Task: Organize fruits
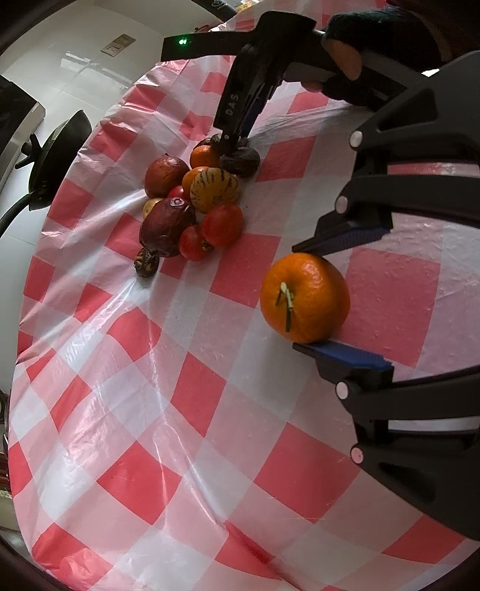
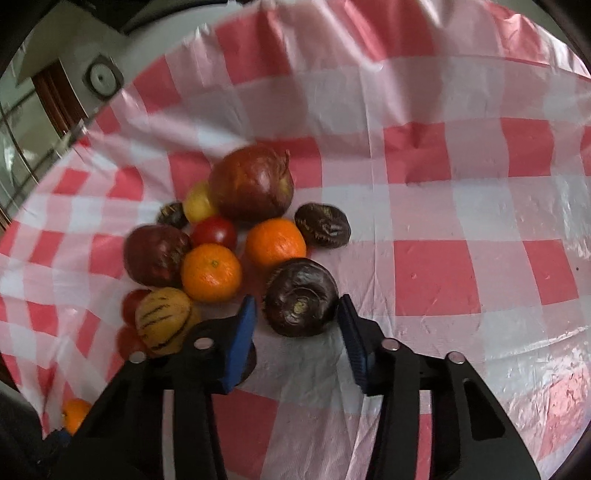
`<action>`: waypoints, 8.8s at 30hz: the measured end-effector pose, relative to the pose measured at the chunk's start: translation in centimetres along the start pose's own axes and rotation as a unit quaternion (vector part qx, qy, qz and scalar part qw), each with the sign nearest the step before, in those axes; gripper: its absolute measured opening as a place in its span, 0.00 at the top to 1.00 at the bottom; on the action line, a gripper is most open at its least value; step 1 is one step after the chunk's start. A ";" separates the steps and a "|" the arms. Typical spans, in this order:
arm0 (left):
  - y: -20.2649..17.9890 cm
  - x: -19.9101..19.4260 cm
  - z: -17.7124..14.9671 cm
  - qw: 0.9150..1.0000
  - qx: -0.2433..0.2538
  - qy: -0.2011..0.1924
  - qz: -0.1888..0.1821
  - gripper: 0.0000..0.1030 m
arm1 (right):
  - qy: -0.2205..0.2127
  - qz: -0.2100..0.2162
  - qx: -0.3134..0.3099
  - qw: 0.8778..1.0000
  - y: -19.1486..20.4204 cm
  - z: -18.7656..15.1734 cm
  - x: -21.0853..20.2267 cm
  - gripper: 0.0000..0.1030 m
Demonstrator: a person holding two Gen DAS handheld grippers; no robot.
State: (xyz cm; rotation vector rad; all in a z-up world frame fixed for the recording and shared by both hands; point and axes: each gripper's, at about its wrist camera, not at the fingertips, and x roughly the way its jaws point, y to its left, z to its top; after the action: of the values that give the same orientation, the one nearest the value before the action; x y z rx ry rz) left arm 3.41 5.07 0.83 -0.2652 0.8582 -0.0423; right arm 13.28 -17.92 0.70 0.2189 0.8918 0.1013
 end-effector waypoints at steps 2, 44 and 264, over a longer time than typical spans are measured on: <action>0.0 0.0 0.0 1.000 0.000 0.000 -0.001 0.56 | -0.002 0.003 -0.003 1.000 0.2 -0.1 0.0 0.61; 2.2 -4.5 -2.7 0.998 -0.029 -0.041 -0.034 0.56 | -0.020 0.090 0.064 0.994 0.5 -12.7 -10.5 0.61; 0.6 -0.9 0.0 0.999 -0.006 -0.017 -0.044 0.02 | 0.008 0.022 -0.118 0.993 2.1 -9.1 -10.7 0.59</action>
State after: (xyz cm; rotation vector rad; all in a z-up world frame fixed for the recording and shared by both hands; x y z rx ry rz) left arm 2.81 5.79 1.32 -0.3145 0.8125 -0.1150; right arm -0.49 -16.40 3.75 0.0169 0.8829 0.2475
